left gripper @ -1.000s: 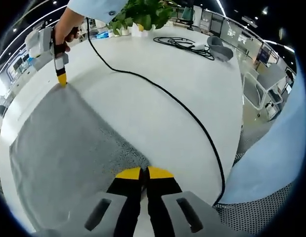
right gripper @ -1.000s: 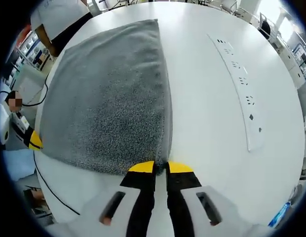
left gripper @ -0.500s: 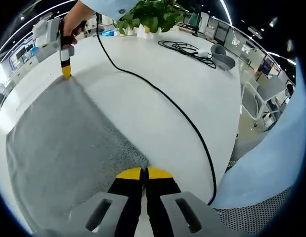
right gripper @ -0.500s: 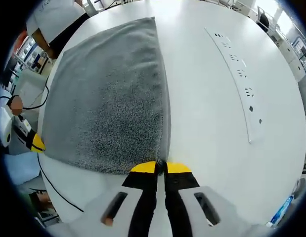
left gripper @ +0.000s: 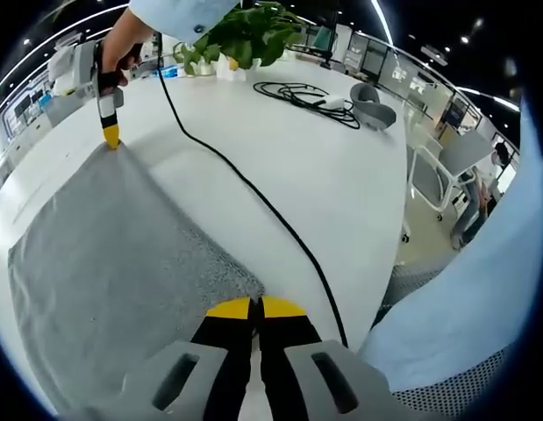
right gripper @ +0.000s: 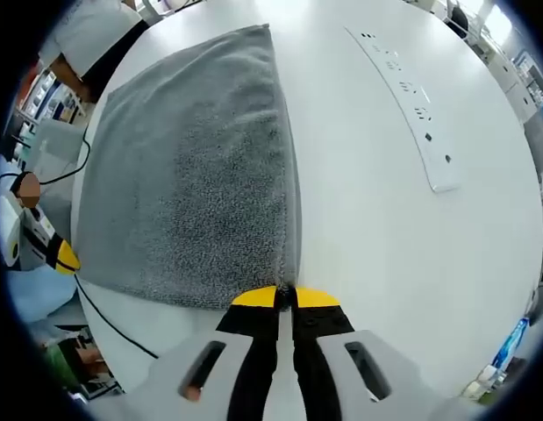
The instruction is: Fold the towel on the table until its edges align and the towel forms a compact rectangular stack.
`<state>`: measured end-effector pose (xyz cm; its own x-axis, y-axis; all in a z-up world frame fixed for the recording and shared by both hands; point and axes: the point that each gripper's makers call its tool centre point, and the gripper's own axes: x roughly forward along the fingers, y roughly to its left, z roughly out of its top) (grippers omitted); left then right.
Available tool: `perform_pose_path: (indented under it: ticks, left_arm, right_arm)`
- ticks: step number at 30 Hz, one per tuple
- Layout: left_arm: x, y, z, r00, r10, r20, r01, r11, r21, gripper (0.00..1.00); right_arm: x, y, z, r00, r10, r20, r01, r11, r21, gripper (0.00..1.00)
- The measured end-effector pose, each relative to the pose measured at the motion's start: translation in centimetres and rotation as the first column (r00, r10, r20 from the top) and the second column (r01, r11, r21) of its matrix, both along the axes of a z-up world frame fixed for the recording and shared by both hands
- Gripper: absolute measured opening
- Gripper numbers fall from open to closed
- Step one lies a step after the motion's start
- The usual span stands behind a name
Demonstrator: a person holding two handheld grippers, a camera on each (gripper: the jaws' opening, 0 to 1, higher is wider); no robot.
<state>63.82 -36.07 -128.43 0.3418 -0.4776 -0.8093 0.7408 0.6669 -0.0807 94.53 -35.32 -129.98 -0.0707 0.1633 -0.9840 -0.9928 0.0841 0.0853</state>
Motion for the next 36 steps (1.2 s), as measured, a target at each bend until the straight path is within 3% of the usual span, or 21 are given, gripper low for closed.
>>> perform_pose_path:
  ticks: [23,30,36]
  left_arm:
    - [-0.9,-6.6,2.2,0.990,-0.139,0.028,0.140,0.989,-0.046,0.01]
    - [-0.9,-7.3,3.1,0.988,-0.151,0.039,0.153,0.987,-0.057,0.01]
    - [-0.7,-6.8,5.5,0.989,-0.132,0.070,0.138,0.987,-0.087,0.01]
  right_arm:
    - [-0.8,-7.9,1.2,0.997,-0.078,-0.020,0.077,0.995,-0.059,0.03]
    - [-0.8,-9.0,1.9,0.995,-0.100,-0.021,0.098,0.993,-0.065,0.03]
    - [-0.9,-9.3,3.6,0.994,-0.111,-0.019,0.109,0.992,-0.069,0.02]
